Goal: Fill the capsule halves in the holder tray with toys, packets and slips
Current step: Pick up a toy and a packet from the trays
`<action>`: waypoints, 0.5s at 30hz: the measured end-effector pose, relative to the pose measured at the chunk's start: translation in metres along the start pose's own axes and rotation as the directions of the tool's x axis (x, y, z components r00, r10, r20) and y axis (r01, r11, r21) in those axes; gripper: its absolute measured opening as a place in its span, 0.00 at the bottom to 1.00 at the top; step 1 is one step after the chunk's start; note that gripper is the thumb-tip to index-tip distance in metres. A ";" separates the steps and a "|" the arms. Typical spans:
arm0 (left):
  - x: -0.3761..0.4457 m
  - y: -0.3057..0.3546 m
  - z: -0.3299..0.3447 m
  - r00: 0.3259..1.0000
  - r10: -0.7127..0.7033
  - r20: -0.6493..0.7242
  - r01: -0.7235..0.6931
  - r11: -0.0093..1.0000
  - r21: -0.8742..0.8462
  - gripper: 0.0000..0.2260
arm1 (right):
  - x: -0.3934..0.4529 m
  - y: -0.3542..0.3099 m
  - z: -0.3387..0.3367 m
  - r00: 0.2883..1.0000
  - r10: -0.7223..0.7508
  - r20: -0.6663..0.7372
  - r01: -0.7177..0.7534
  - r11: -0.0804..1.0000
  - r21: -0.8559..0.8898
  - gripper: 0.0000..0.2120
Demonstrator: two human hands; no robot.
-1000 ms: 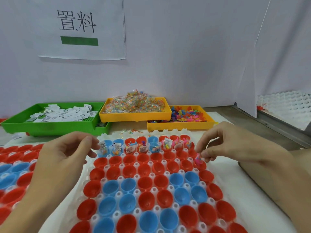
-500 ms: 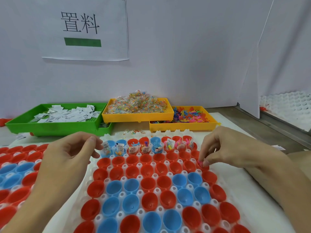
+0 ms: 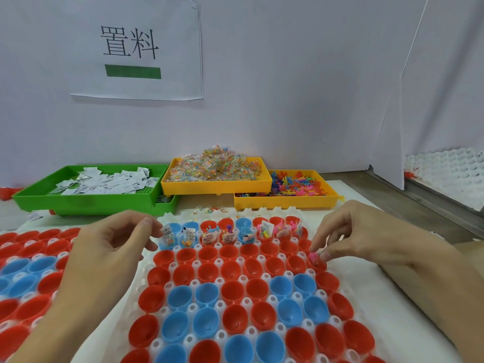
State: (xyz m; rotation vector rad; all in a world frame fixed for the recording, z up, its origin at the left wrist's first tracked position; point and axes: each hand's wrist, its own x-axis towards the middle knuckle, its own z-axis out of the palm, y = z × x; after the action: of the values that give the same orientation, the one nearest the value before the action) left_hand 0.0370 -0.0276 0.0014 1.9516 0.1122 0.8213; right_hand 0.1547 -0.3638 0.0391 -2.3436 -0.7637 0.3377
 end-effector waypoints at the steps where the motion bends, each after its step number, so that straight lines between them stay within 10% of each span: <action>1: 0.000 0.000 0.000 1.000 -0.004 -0.002 0.004 1.000 0.000 0.15 | -0.001 0.001 -0.001 1.000 -0.010 -0.009 0.010 1.000 -0.009 0.10; 15: 0.025 0.002 -0.003 0.980 -0.090 -0.180 0.138 0.951 0.275 0.08 | 0.019 0.009 0.015 0.843 -0.110 -0.527 0.100 0.994 -0.046 0.07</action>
State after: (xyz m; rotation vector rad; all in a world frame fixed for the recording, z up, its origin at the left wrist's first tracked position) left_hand 0.0542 -0.0164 0.0166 2.1202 0.4625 0.9295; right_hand 0.1675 -0.3503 0.0209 -2.2353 -0.6124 -0.3606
